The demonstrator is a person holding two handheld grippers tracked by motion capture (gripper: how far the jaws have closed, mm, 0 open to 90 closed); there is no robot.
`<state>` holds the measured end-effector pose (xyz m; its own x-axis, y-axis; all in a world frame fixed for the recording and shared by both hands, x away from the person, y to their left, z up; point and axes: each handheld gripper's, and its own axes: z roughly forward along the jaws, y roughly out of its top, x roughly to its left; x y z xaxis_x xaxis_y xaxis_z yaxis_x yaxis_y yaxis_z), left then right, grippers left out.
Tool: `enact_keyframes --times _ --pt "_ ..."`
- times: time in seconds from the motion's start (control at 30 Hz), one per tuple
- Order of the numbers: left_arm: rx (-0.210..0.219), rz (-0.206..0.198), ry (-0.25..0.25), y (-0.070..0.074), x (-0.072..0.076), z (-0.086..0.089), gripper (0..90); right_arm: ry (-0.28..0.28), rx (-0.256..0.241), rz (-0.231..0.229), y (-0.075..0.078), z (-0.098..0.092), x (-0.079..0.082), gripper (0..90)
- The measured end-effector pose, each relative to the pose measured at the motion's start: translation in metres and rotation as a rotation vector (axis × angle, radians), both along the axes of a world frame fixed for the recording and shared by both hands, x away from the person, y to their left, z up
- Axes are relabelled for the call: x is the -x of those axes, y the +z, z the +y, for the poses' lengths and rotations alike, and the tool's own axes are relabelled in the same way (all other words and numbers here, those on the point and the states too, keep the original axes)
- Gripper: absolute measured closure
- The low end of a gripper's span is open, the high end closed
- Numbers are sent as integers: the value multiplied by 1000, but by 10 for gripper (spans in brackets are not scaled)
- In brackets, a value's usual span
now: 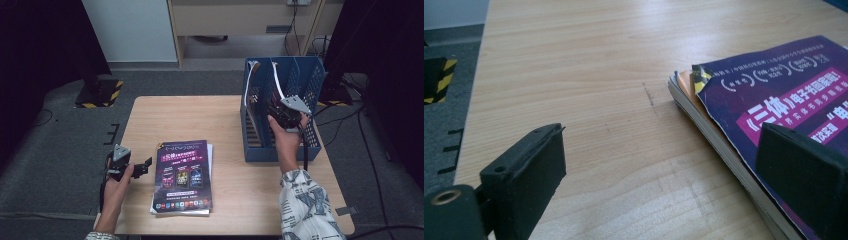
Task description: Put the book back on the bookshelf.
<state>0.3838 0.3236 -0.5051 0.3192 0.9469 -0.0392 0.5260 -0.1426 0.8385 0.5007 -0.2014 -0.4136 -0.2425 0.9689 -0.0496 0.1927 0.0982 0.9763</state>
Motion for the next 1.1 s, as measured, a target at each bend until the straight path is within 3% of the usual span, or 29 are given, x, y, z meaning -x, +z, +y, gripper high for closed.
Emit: enact_keyframes --times 0.17,0.4,0.6,0.7,0.9,1.1 --pt "-5 5 -1 0 1 1 57 -9 -3 -34 -1 -3 10 316" --pt "-5 4 1 1 2 2 55 26 -31 -18 -5 -15 25 224" --pt "-11 8 -4 1 3 0 55 92 -22 -8 -6 -17 45 190" --pt "-8 6 -4 1 4 0 54 106 -32 -21 -8 -18 57 185" --pt "-6 4 -13 3 6 -1 51 129 -52 -5 -17 -17 77 158" --pt "5 6 -13 5 8 0 51 174 -33 5 -19 -12 95 146"
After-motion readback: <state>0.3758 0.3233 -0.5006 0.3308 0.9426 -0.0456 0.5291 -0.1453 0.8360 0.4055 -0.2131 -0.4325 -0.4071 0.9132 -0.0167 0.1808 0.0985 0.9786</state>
